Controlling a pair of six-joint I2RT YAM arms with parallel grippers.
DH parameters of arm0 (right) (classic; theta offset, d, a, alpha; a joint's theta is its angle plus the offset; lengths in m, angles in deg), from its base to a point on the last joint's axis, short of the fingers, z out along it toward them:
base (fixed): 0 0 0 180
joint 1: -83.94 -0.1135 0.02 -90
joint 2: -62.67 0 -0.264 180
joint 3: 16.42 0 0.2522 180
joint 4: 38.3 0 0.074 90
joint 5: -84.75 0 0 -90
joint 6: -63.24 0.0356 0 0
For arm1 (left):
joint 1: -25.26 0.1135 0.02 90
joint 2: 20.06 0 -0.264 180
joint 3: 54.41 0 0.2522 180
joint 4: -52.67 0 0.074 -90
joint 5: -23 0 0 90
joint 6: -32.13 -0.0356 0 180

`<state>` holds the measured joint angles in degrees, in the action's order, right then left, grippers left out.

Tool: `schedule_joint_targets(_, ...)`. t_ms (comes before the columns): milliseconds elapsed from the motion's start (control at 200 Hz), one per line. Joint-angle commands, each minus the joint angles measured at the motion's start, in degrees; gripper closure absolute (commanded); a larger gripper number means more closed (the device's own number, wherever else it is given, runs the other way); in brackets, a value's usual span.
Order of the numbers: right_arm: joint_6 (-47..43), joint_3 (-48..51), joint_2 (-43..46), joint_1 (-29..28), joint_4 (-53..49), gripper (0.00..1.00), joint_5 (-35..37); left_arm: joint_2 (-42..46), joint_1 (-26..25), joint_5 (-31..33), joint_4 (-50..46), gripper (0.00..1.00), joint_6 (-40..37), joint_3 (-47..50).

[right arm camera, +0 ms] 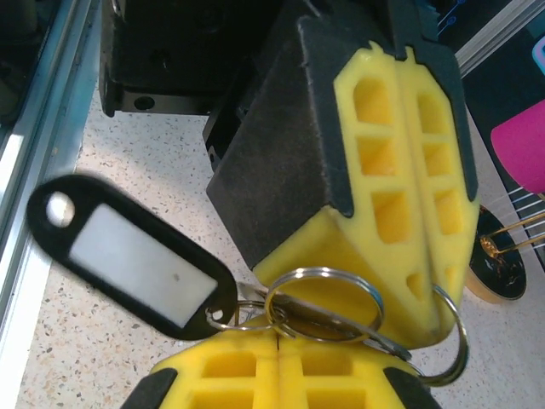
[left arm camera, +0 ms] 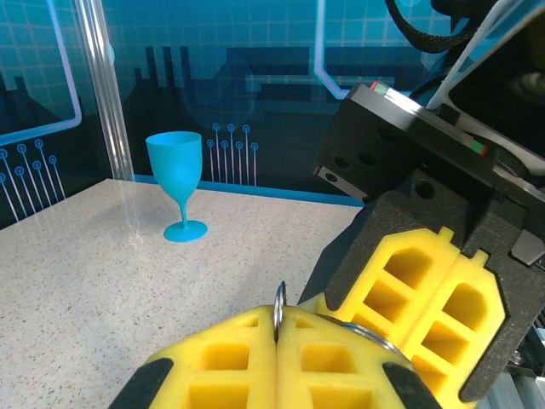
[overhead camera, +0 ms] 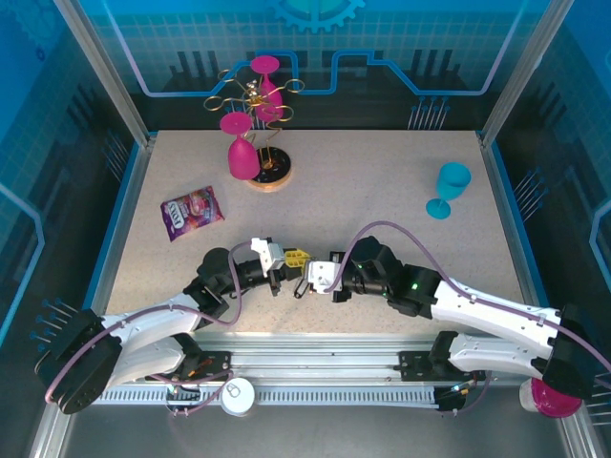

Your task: Put the keys on the keyring

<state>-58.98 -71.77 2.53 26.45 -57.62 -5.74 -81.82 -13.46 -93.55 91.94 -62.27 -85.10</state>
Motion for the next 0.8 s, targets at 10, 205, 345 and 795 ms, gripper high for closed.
schedule_joint_targets(10,-1.13,-0.96,2.02,-0.87,1.93,1.0,0.35,1.24,0.22,0.55,2.49,1.0,0.11,-0.41)
schedule_joint_targets(205,1.59,2.37,6.79,1.77,3.38,0.86,-0.82,2.12,0.31,-0.4,2.86,1.0,0.28,-0.01)
schedule_joint_targets(345,4.82,5.28,10.34,5.77,3.56,0.76,-5.48,2.46,1.0,-2.54,3.28,1.0,1.25,0.21)
schedule_joint_targets(795,12.64,6.34,7.34,11.89,6.2,0.59,-16.34,1.41,3.13,-9.78,7.77,1.0,6.55,0.18)
